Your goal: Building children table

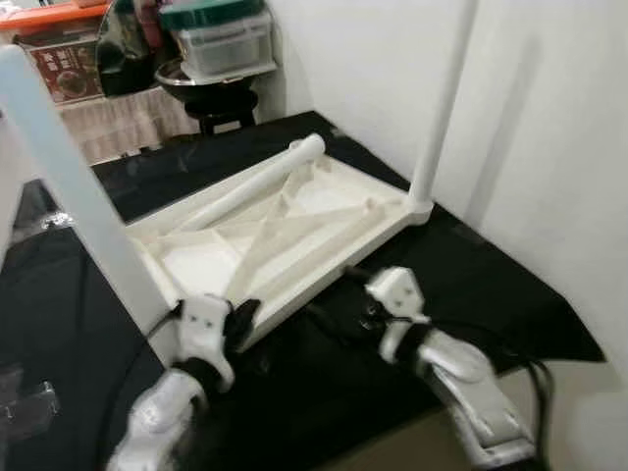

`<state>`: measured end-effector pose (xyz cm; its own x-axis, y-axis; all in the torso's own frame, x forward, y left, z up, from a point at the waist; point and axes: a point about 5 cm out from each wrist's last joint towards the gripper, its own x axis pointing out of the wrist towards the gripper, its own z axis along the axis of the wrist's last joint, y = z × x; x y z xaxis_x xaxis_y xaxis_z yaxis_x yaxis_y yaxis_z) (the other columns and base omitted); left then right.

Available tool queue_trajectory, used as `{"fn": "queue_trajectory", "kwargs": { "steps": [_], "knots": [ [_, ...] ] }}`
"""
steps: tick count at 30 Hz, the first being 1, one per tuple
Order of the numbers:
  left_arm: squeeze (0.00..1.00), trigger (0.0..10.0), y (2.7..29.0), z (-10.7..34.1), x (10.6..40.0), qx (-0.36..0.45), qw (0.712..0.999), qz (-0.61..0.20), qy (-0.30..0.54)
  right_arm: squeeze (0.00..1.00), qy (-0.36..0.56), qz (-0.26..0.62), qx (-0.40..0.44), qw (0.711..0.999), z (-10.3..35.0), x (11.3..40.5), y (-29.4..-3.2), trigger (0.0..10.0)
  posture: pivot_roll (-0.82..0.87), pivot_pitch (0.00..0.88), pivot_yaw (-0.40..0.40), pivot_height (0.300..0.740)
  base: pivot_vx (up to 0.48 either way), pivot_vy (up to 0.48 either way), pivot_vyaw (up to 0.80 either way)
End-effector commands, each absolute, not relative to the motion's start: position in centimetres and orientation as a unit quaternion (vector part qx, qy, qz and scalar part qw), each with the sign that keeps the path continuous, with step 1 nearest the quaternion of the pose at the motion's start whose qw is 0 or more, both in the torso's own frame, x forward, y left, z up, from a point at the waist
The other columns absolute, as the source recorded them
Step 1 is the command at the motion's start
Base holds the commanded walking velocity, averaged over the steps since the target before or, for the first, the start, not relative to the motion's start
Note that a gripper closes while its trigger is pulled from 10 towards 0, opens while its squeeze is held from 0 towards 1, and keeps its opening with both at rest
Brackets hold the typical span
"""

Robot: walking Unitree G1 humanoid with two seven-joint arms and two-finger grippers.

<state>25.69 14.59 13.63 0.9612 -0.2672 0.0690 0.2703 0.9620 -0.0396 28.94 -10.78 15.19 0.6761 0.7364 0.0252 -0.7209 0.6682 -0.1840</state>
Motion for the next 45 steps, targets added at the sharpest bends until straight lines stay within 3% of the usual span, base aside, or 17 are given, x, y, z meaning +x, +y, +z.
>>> {"fn": "queue_trajectory", "kwargs": {
  "steps": [1,5,16,25,32,34,37,40,42,44,45],
  "knots": [
    [0.0,10.0,15.6,13.2,25.5,-0.02,0.993,-0.112,-0.025,0.0,-0.05,0.411,-0.081,0.907,15.1,28.7,-10.8,10.0,-0.01,0.116,0.039,0.74,0.0,0.0,0.8],
    [0.0,10.0,15.9,13.4,25.7,-0.016,0.994,-0.101,-0.032,0.0,-0.05,0.417,-0.083,0.904,15.1,28.6,-10.7,10.0,-0.01,0.116,0.039,0.74,0.0,0.0,0.8],
    [0.0,10.0,20.5,14.6,26.7,0.026,0.998,0.001,-0.054,0.0,-0.054,0.454,-0.091,0.885,15.5,28.0,-10.2,10.0,-0.01,0.123,0.036,0.74,0.0,0.0,0.8],
    [0.0,10.0,21.2,14.8,27.1,0.037,0.997,0.02,-0.057,0.0,-0.059,0.467,-0.134,0.872,16.9,29.0,-10.4,10.0,-0.01,0.129,0.036,0.74,0.0,0.0,0.8],
    [0.0,10.0,20.8,14.6,27.0,0.032,0.998,0.014,-0.055,0.0,-0.043,0.474,-0.194,0.858,17.6,29.9,-11.3,10.0,-0.01,0.132,0.035,0.74,0.0,0.0,0.8],
    [0.0,10.0,18.9,14.4,26.9,0.009,0.998,-0.039,-0.052,0.0,-0.017,0.511,-0.24,0.825,18.2,29.9,-12.4,10.0,0.0,0.134,0.035,0.74,0.0,0.0,0.0],
    [0.0,10.0,17.0,14.4,26.6,-0.008,0.995,-0.087,-0.05,0.0,0.008,0.531,-0.263,0.805,19.3,30.2,-14.1,10.0,-0.01,0.137,0.034,0.74,0.0,0.0,0.0],
    [0.0,10.0,16.4,14.4,26.5,-0.012,0.993,-0.103,-0.049,0.0,0.016,0.535,-0.269,0.8,19.8,30.3,-14.8,10.0,-0.01,0.138,0.033,0.74,0.0,0.0,0.0],
    [0.0,10.0,15.7,14.4,26.2,-0.015,0.991,-0.124,-0.049,0.0,0.034,0.549,-0.281,0.787,20.2,30.3,-15.7,10.0,-0.01,0.139,0.031,0.74,0.0,0.0,0.0],
    [0.0,10.0,14.9,14.6,25.6,-0.023,0.985,-0.163,-0.049,0.0,0.077,0.583,-0.301,0.751,20.5,29.7,-17.4,10.0,0.0,0.142,0.028,0.74,0.0,0.0,0.0],
    [0.0,10.0,14.9,14.6,25.6,-0.023,0.985,-0.163,-0.049,0.0,0.077,0.583,-0.301,0.751,20.5,29.7,-17.4,10.0,0.0,0.142,0.028,0.74,0.0,0.0,0.0]
  ]
}}
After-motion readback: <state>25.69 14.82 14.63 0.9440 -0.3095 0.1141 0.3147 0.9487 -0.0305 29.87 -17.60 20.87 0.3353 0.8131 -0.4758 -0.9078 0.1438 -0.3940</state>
